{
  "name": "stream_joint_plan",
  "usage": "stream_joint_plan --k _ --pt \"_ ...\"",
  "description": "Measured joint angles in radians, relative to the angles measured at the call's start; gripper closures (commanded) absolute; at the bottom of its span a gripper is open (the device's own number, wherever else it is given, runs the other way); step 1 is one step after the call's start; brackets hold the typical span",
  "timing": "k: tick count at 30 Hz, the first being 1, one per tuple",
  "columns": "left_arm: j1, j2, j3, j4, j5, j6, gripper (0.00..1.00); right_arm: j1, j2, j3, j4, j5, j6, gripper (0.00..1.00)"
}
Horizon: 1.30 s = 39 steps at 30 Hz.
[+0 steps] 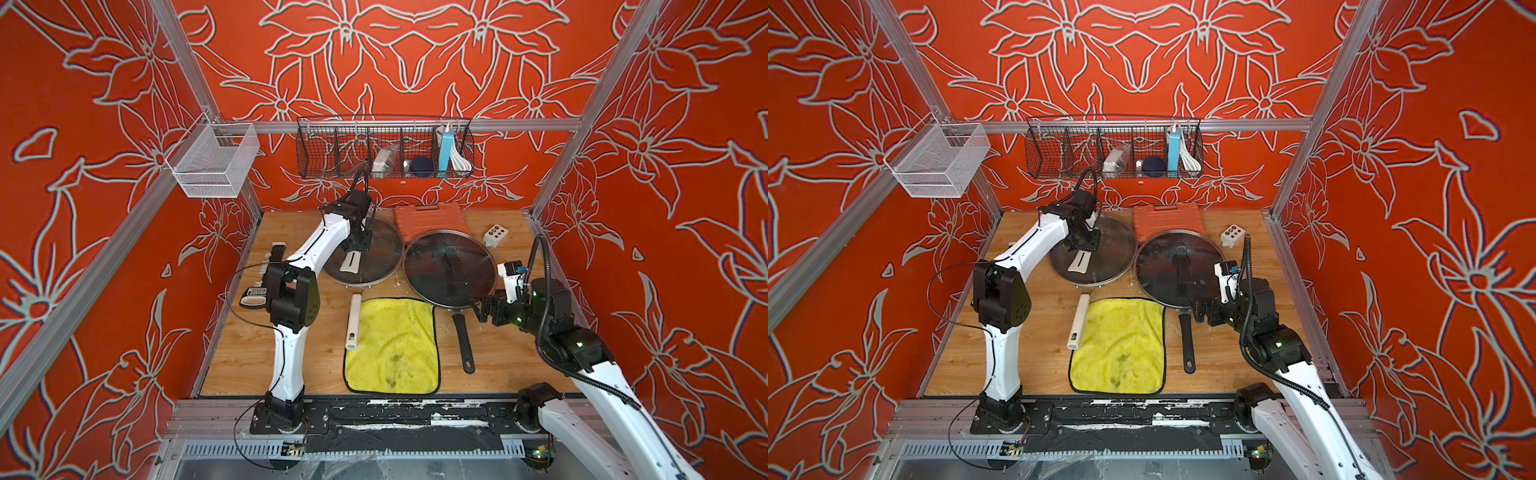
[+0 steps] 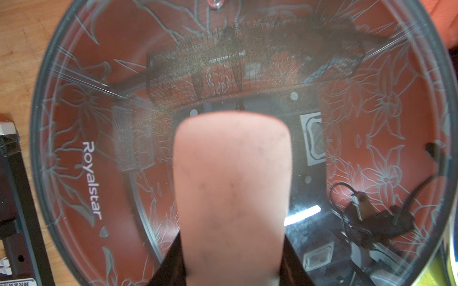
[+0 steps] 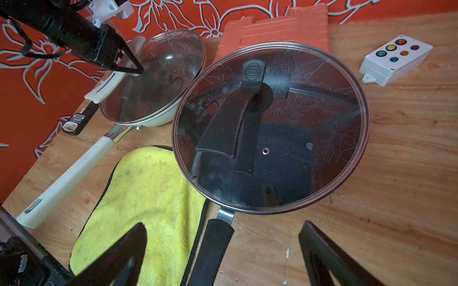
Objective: Wipe the pot lid with a cloth
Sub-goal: Pick up the pot lid from the cooking pot.
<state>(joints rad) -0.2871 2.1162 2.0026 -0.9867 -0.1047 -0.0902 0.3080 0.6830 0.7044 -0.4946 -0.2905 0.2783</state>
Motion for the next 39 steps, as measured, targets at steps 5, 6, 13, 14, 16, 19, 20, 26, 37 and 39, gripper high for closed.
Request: stream_joint_plan --k 5,6,13,14,16,19,20,26,37,39 --pt "0.0 0.0 0.002 -0.003 -0.003 -0.008 1.0 0.005 0.017 0.0 0.003 -0.015 0.0 0.04" --pt "0.0 0.0 0.005 -0.005 -0.003 -0.013 1.0 0.008 0.021 0.0 0.003 -0.019 0.0 0.04" --pt "0.0 0.0 0.023 -0.032 -0.005 -0.042 1.0 0.126 0.084 0.014 -0.011 0.01 -0.007 0.04" --pt "0.0 0.0 0.031 -0.04 -0.005 -0.043 1.0 0.147 0.098 0.022 -0.016 0.024 -0.008 0.04" --pt "0.0 0.0 0.045 -0.064 -0.004 -0.045 1.0 0.184 0.118 0.034 -0.025 0.048 -0.012 0.04" --pt "0.0 -0.005 0.053 -0.079 -0.005 -0.045 1.0 0.232 0.135 0.046 -0.038 0.084 -0.013 0.04" --pt "0.0 -0.009 0.053 -0.078 -0.005 -0.045 1.0 0.248 0.142 0.052 -0.045 0.097 -0.013 0.04" --pt "0.0 -0.061 0.052 -0.077 -0.005 -0.044 1.0 0.349 0.189 0.069 -0.052 0.162 -0.01 0.04" --pt "0.0 -0.446 -0.269 0.076 -0.006 -0.013 1.0 0.554 0.359 0.111 -0.049 0.284 0.016 0.04" --pt "0.0 -0.52 -0.337 0.099 -0.006 0.003 1.0 0.579 0.393 0.118 -0.045 0.299 0.026 0.04"
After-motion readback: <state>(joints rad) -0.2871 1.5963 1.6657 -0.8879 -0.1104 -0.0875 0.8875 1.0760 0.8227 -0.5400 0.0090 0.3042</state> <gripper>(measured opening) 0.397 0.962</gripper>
